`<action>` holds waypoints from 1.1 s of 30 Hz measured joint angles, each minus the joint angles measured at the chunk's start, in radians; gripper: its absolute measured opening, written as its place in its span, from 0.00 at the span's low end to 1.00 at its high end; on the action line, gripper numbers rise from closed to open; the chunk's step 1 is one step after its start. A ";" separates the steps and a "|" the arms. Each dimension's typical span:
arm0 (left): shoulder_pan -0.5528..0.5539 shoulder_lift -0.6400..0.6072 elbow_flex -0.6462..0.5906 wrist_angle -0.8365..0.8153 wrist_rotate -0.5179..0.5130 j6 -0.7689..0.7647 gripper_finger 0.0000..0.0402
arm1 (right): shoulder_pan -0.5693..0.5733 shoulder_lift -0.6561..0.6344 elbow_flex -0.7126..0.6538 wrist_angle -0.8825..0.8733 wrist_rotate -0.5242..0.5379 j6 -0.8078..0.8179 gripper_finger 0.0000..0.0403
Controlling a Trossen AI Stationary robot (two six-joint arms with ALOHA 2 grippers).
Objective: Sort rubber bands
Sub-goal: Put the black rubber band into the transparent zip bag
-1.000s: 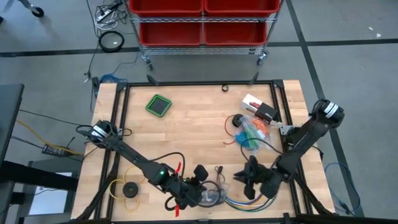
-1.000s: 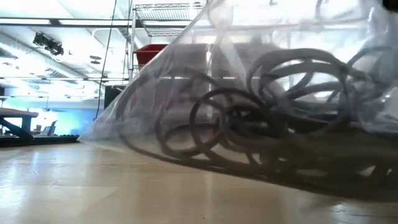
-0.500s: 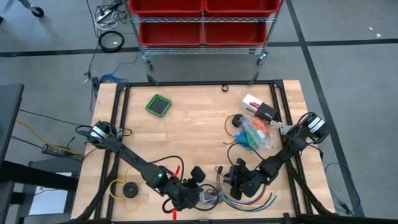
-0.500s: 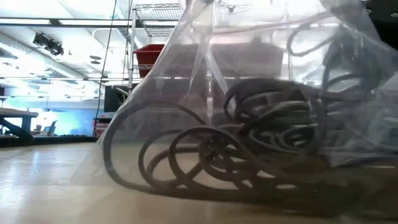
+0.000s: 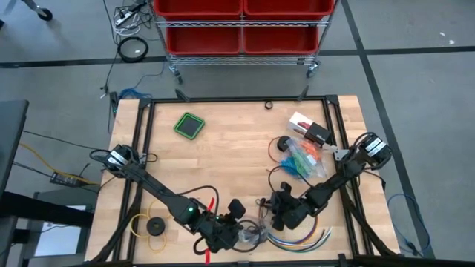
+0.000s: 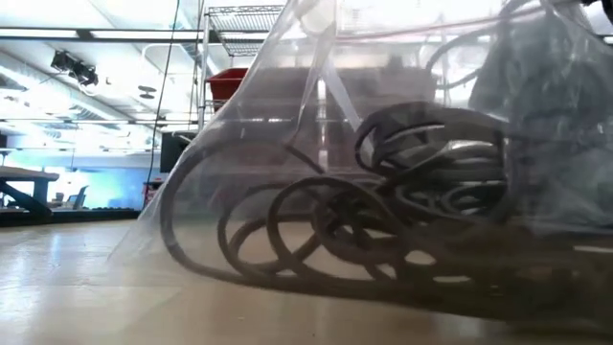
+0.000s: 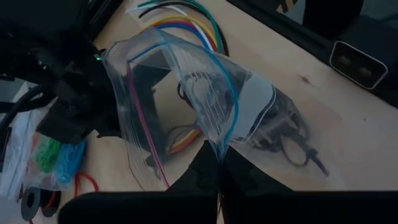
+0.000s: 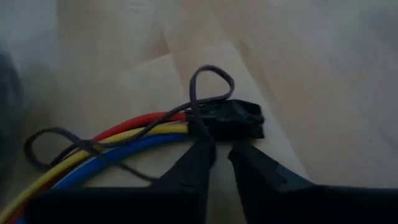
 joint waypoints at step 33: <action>-0.005 0.000 0.000 0.026 0.004 -0.007 0.00 | 0.170 -0.364 -0.004 0.233 0.276 -0.388 0.00</action>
